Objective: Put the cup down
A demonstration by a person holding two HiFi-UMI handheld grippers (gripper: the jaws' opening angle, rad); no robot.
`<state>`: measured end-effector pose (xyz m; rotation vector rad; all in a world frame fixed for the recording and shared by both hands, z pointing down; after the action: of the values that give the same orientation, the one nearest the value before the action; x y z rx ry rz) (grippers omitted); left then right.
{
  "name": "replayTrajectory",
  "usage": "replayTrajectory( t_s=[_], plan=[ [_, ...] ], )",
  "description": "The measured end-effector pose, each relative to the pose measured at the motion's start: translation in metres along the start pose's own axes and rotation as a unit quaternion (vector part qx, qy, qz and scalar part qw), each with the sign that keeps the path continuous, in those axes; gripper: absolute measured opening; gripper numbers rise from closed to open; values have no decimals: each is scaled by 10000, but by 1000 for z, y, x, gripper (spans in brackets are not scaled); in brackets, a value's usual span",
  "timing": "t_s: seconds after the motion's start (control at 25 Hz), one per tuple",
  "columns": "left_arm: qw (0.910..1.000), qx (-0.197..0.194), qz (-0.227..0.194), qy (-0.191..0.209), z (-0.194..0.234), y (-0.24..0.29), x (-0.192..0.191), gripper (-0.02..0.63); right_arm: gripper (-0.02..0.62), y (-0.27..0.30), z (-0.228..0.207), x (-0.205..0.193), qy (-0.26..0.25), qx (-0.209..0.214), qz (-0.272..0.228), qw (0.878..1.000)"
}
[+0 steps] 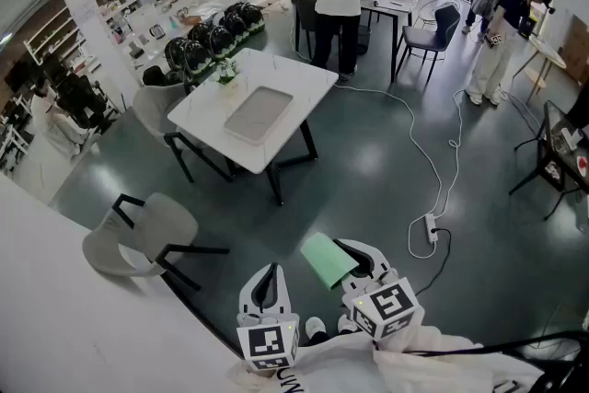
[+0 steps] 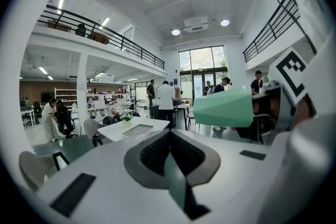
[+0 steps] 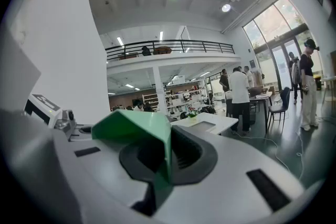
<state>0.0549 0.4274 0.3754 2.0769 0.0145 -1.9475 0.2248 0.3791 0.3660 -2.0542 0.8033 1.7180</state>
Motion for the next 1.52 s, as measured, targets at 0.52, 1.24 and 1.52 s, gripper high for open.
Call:
replayTrajectory(
  t_s=[0.52, 1.24, 1.52],
  plan=[
    [9999, -91, -60, 7, -41, -3, 9, 10, 20, -32, -16, 7, 92, 100, -52, 9999],
    [9999, 125, -23, -36, -73, 8, 2, 11, 20, -47, -50, 1, 133, 306, 16, 9994],
    [9999, 154, -57, -33, -75, 18, 8, 11, 20, -46, -63, 4, 147, 240, 44, 9996]
  ],
)
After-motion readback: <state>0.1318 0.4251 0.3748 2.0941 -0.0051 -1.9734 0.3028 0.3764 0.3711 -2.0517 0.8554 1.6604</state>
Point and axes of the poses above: the fingertips, and each gripper's own axes: y forward along the fingers, z to its left, x out of its top, the point moved 6 cm from there along -y, backward along the fingers, and after that the axes turned 3 degrees about -z, right-handed, at the moved point
